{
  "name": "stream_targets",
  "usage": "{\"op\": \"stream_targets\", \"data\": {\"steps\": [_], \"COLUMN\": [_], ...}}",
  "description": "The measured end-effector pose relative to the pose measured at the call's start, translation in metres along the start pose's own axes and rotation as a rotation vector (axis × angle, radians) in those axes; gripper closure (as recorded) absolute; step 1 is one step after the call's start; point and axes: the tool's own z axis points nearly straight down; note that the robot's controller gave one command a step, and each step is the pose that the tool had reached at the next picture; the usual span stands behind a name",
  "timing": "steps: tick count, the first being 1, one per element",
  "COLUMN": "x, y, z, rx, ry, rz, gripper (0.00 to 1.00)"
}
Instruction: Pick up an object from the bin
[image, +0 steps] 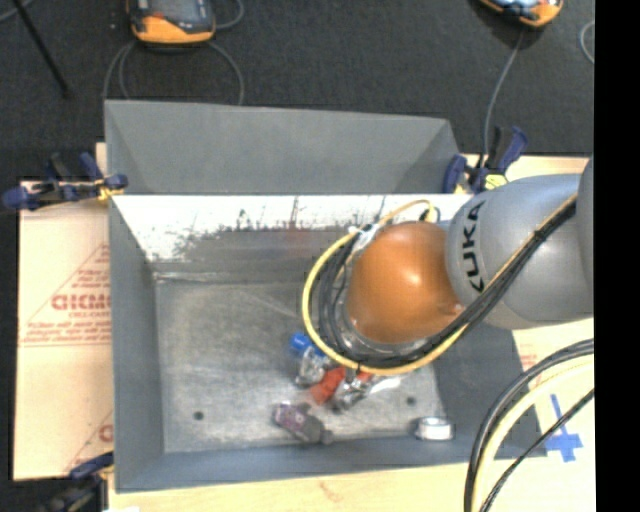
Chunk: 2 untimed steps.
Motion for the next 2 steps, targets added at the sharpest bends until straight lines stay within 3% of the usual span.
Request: {"op": "stream_targets", "data": {"steps": [1, 2], "x": [0.0, -0.005], "y": [-0.011, -0.025], "z": [-0.116, -0.205], "rx": [0.0, 0.002], "ry": [0.008, 0.007], "rz": [0.032, 0.057], "gripper": [1.0, 1.0]}}
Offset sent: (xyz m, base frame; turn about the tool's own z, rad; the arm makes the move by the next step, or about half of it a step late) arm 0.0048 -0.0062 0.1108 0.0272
